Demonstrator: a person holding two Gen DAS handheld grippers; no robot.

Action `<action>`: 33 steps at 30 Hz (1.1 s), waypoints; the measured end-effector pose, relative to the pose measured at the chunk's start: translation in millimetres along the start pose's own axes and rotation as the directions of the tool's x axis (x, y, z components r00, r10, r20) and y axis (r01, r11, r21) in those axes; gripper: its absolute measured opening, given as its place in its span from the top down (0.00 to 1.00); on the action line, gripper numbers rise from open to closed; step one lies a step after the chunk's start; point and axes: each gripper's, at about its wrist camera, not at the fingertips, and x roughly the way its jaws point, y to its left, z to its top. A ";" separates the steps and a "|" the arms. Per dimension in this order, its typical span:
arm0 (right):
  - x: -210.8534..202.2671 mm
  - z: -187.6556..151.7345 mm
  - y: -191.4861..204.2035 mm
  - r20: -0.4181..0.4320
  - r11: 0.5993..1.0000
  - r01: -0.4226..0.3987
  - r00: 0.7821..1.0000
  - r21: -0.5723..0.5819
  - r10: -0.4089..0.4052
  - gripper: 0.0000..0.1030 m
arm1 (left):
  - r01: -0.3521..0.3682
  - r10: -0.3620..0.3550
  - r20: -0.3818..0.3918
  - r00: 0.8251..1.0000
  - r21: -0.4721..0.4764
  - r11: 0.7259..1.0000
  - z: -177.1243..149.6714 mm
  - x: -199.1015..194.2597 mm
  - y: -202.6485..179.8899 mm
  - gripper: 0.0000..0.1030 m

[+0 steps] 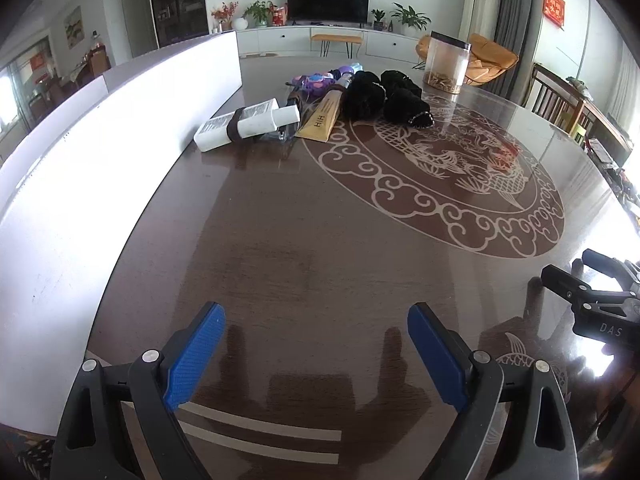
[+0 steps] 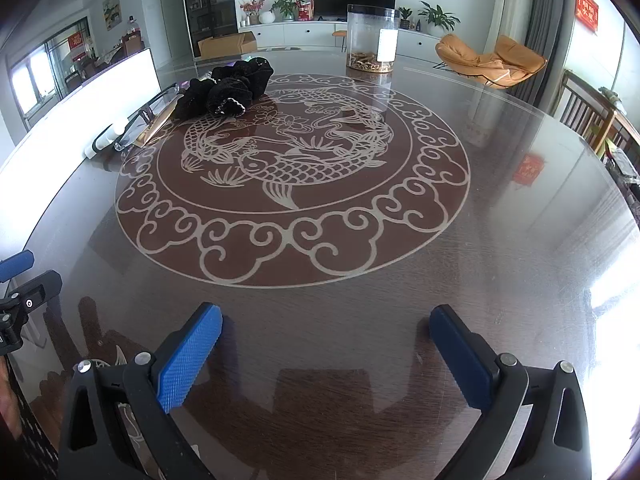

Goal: Organize objects

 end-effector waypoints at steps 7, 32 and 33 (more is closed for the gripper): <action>0.1 0.1 0.0 0.000 1.000 0.000 1.000 0.000 0.000 0.00 | -0.006 0.006 -0.018 1.000 0.002 1.000 -0.9 4.5 -0.7 0.09; 0.2 0.0 0.1 0.000 1.000 0.000 1.000 0.001 0.000 0.00 | -0.030 0.029 -0.042 0.999 -0.015 0.999 -2.2 10.6 2.9 0.09; 0.2 0.0 0.2 0.000 1.000 0.000 1.000 0.001 0.000 0.00 | -0.031 0.030 -0.042 0.999 -0.015 0.999 -2.1 10.8 2.9 0.09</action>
